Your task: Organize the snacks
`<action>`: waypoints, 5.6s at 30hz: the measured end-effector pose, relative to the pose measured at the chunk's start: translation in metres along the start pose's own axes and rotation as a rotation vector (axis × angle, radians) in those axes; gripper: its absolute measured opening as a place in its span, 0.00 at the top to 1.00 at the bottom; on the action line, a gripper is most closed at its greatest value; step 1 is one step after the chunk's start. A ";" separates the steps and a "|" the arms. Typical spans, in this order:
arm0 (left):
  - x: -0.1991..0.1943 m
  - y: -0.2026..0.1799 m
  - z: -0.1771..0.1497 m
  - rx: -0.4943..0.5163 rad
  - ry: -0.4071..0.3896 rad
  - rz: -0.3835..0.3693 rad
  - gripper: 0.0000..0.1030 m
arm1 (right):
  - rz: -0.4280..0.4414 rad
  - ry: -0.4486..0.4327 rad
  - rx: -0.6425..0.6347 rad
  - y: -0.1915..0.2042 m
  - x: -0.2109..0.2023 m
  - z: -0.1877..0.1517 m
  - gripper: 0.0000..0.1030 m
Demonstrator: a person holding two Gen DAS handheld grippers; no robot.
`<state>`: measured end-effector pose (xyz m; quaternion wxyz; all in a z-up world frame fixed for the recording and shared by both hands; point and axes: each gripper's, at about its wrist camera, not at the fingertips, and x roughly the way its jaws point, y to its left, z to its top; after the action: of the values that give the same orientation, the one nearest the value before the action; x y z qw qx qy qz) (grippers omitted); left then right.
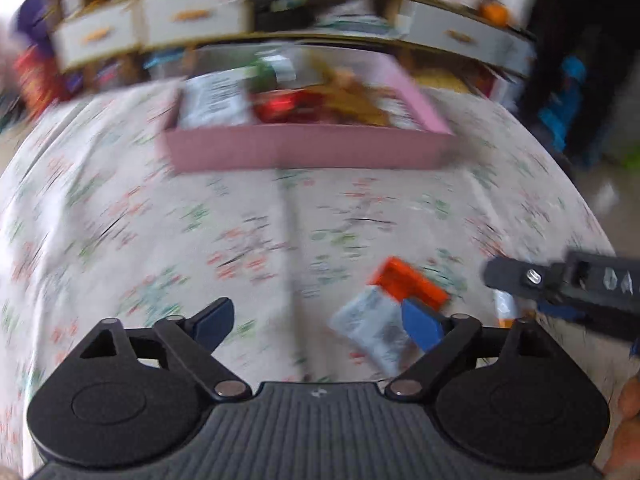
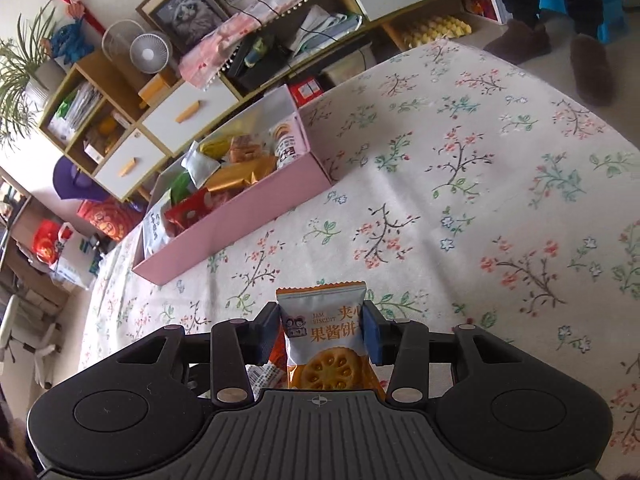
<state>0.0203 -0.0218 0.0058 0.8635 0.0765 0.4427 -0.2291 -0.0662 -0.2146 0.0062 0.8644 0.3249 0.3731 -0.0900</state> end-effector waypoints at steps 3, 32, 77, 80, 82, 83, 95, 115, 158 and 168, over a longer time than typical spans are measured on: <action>0.016 -0.018 -0.002 0.137 0.031 -0.035 0.13 | -0.004 -0.003 0.025 -0.007 -0.001 0.001 0.59; -0.006 0.024 0.014 -0.085 -0.101 -0.048 0.65 | 0.045 -0.014 0.052 -0.011 0.000 0.000 0.59; 0.060 0.013 0.129 -0.081 -0.256 -0.018 0.64 | 0.071 -0.082 -0.176 0.065 0.110 0.147 0.55; 0.057 0.015 0.123 -0.076 -0.241 -0.035 0.56 | 0.037 -0.078 -0.184 0.064 0.114 0.141 0.55; 0.048 0.016 0.115 -0.071 -0.255 -0.042 0.36 | 0.085 -0.096 -0.171 0.059 0.104 0.138 0.43; 0.043 0.016 0.112 -0.069 -0.266 -0.026 0.34 | 0.096 -0.109 -0.156 0.055 0.098 0.137 0.34; -0.052 0.034 0.080 -0.145 -0.254 0.133 0.16 | 0.037 -0.073 -0.044 0.044 0.013 0.097 0.33; -0.162 0.026 -0.010 -0.269 -0.212 0.309 0.00 | -0.104 -0.191 -0.155 0.117 -0.142 -0.004 0.01; -0.142 0.015 -0.009 -0.207 -0.090 0.302 0.00 | -0.320 -0.093 -0.467 0.121 -0.083 -0.013 0.01; -0.139 0.016 -0.007 -0.213 -0.068 0.292 0.00 | -0.337 -0.087 -0.459 0.119 -0.081 -0.012 0.01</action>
<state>-0.0473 0.0401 0.1116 0.9052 0.0401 0.4194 -0.0557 -0.0831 -0.1220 0.1158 0.9034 0.0499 0.3949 -0.1594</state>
